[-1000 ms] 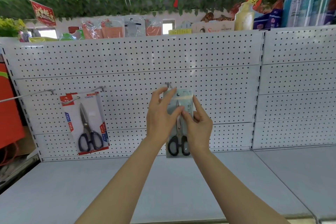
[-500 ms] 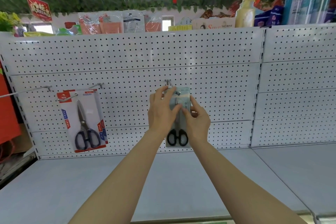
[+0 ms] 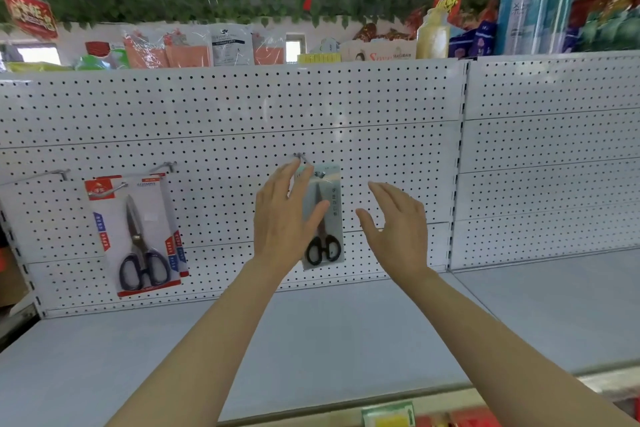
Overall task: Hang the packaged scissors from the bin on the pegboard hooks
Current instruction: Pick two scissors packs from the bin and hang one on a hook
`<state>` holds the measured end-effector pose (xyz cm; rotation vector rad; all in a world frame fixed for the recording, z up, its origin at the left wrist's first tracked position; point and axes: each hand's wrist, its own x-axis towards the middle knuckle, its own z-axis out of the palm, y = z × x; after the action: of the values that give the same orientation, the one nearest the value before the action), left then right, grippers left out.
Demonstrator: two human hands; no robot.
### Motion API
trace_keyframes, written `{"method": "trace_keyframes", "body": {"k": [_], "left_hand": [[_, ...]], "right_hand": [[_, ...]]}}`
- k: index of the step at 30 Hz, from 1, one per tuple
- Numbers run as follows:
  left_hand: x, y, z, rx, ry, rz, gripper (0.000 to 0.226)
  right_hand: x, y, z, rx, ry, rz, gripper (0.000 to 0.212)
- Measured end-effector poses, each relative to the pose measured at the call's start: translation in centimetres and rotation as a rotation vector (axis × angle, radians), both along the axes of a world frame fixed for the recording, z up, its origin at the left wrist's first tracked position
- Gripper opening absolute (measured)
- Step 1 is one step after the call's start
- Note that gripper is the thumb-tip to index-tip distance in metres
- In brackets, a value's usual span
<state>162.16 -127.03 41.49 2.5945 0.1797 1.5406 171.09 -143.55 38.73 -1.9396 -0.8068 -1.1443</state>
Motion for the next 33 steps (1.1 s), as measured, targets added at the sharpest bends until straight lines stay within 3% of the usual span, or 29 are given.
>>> {"method": "trace_keyframes", "body": {"k": [7,17,25,33], "left_hand": [[-4.7,-5.1,-2.7,0.232,0.096,-0.033,0.059],[-6.4,-15.0,-14.0,0.296,0.293,-0.292,0.058],[-4.7,-27.4,-22.9,0.385,0.517,-0.556,0.058],[-4.7,-43.0,-37.6,0.660,0.845,-0.930,0.054]], "right_hand": [[-4.2,-6.5,-1.6,-0.119,-0.186,-0.151,0.045],[-11.2,-17.5,-12.0,-0.266,-0.062,-0.343,0.043],[-15.4,-29.9,-23.4,-0.356,0.218,-0.566,0.040],[-25.4,-46.6,-38.1,-0.398,0.715,-0.869,0.039]]}}
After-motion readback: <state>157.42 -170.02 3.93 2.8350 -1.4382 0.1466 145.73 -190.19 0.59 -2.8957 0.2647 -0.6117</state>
